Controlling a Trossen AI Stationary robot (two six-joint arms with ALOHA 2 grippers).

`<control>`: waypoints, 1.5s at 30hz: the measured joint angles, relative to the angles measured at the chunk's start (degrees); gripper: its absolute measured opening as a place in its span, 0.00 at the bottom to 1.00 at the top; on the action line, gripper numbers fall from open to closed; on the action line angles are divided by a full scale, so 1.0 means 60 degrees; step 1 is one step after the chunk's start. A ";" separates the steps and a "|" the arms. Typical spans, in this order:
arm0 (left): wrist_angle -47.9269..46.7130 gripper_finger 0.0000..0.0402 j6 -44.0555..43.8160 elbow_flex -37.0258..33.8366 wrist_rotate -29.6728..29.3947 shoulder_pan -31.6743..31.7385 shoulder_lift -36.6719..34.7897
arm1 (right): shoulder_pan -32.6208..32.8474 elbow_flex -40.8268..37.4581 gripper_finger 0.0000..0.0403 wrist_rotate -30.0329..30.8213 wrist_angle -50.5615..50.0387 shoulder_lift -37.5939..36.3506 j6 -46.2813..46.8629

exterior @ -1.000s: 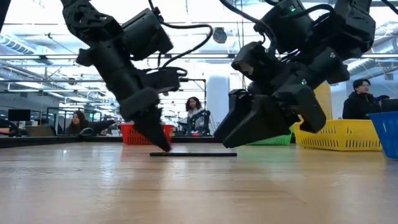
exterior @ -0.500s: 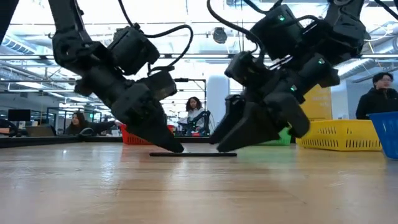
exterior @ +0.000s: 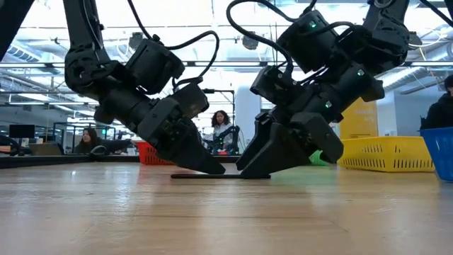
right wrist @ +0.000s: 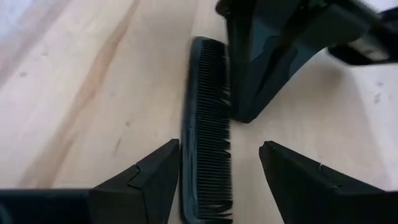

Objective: Pick & Place Travel size toiletries
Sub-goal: Put the black comb into the blue bin

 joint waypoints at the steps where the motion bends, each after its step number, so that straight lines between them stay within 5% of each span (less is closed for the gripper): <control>1: 0.0041 0.00 -0.0047 0.0003 0.0020 -0.0002 0.0047 | 0.0006 0.0000 0.54 0.0152 0.0018 0.0001 -0.0127; 40: 0.0422 0.00 -0.0147 -0.0034 -0.0009 0.0242 0.0219 | 0.0036 0.0359 0.53 0.0622 0.0850 0.0059 -0.3637; 45: 0.0506 0.00 -0.0144 -0.0037 -0.0092 0.0242 0.0230 | -0.0012 0.0419 0.53 0.1359 0.1019 0.0029 -0.3659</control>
